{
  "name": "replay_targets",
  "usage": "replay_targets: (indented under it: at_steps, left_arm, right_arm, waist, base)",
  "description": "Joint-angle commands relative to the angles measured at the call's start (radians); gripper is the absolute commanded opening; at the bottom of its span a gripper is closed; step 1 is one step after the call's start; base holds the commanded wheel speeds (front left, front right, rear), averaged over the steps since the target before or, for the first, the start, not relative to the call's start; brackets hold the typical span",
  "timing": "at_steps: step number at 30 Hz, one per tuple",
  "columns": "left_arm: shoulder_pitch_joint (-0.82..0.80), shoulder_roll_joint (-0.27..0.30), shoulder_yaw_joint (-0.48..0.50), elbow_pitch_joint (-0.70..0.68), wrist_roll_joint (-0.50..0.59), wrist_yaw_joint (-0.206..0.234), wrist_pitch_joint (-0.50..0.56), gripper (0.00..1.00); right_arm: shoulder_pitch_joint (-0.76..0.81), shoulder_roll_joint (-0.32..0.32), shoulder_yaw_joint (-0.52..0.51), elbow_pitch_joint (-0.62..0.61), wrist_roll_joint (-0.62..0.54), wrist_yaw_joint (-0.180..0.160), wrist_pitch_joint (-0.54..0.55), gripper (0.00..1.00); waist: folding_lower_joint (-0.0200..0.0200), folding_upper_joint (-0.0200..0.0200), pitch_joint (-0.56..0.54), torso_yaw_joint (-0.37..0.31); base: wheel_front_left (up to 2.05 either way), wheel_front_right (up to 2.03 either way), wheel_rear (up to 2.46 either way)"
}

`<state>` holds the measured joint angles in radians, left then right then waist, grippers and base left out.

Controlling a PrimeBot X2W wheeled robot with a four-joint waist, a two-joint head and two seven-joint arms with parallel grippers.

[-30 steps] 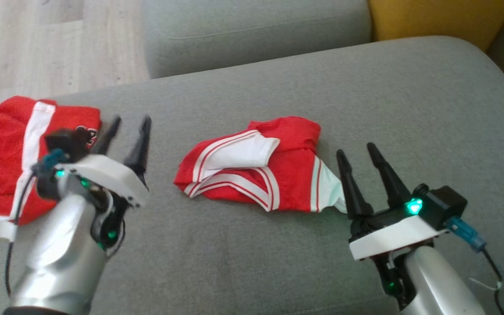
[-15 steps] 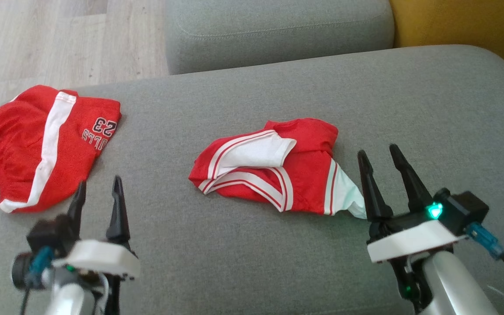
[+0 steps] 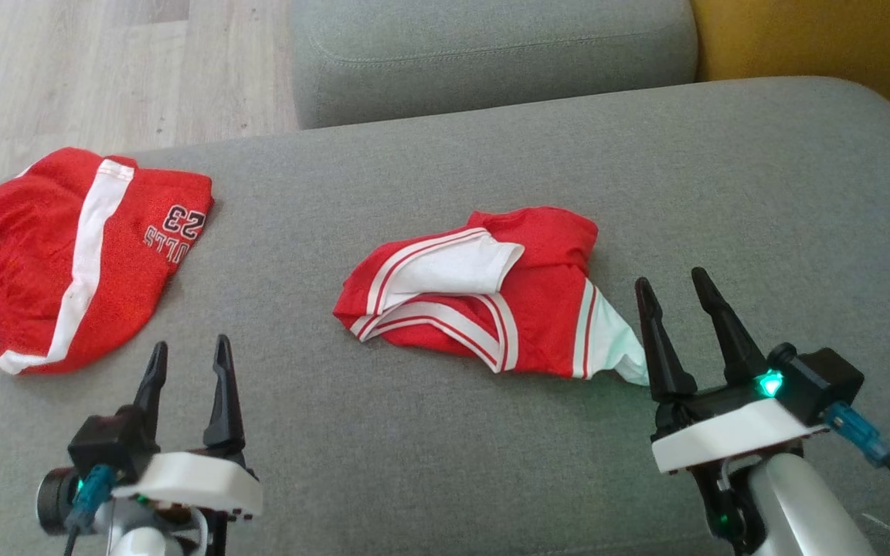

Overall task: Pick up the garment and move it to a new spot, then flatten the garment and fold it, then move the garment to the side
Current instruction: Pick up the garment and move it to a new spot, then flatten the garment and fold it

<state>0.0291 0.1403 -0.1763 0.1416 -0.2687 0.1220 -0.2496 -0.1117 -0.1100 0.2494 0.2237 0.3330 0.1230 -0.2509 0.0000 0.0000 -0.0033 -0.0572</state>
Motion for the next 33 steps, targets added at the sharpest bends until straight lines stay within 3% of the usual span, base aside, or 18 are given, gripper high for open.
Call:
replay_targets:
  at_steps: [1, 26, 33]
  left_arm:
    - [-0.055, -0.002, 0.047, -0.024, 0.014, -0.008, -0.012, 1.00]
    - [-0.076, -0.062, 0.100, 0.015, 0.079, -0.086, -0.012, 1.00]
    - [-0.119, -0.085, 0.011, 0.108, -0.046, -0.173, 0.047, 1.00]
  right_arm:
    - [-0.038, -0.011, 0.020, -0.026, -0.008, 0.008, -0.011, 1.00]
    - [-0.053, -0.009, 0.016, -0.022, -0.005, 0.008, -0.011, 1.00]
    - [-0.069, -0.019, -0.022, -0.049, -0.028, 0.008, -0.011, 1.00]
  waist:
    - [0.0000, 0.0000, 0.000, -0.001]
    - [0.0000, 0.0000, 0.003, -0.018]
    - [0.0000, 0.0000, 0.020, -0.056]
  base:
    - [0.00, 0.00, 0.00]
    - [0.00, 0.00, 0.00]
    - [0.00, 0.00, 0.00]
